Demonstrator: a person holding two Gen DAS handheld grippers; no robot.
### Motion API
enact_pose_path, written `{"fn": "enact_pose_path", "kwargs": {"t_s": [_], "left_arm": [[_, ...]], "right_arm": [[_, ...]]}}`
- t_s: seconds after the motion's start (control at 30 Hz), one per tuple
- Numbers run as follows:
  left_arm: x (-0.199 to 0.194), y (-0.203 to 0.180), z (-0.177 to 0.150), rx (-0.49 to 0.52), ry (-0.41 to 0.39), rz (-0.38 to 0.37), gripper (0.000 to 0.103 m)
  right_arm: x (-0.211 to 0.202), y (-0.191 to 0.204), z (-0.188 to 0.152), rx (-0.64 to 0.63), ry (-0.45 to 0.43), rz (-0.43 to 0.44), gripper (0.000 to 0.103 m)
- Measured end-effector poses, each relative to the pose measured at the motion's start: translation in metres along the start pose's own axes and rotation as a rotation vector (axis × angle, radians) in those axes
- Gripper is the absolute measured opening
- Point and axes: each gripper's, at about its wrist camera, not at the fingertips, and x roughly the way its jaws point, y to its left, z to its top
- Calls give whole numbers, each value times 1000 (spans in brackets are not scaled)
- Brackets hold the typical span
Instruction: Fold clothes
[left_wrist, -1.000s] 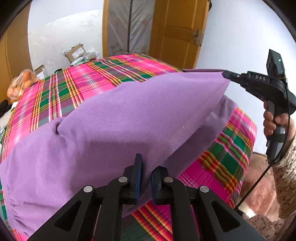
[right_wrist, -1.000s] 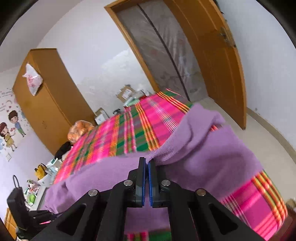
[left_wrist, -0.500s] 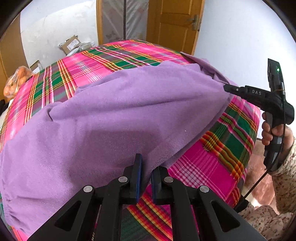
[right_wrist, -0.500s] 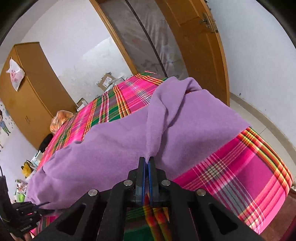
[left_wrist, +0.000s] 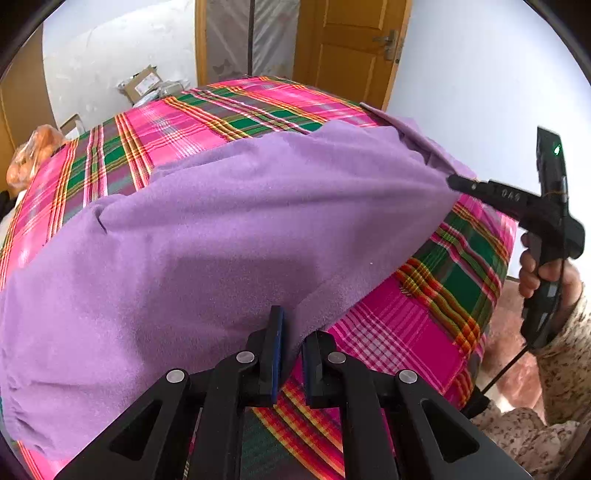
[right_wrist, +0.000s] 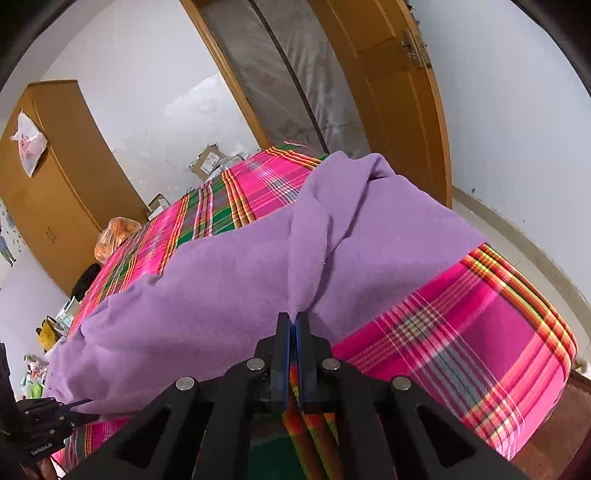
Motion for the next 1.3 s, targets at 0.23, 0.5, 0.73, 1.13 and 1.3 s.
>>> {"fn": "enact_pose_path", "kwargs": {"t_s": [0.23,0.5,0.73,1.13,1.3], "left_arm": [[-4,6,3,-25,12,-41,9],[-18,22,16,-95,-10,-161,16],[-27,4,17,27,18,-262,20],[22,13,58,-121,47,-326,25],[37,25,63,-207,69,-303,25]], "right_arm": [[0,-2,1,-47,43,-20,3],[-6,-7,7,-87,71,-54,7],[-14,-14,25,-113,39,-103,7],[41,15,93,-298,30,-117,40],[75,30,107,-372,71,-155,40]]}}
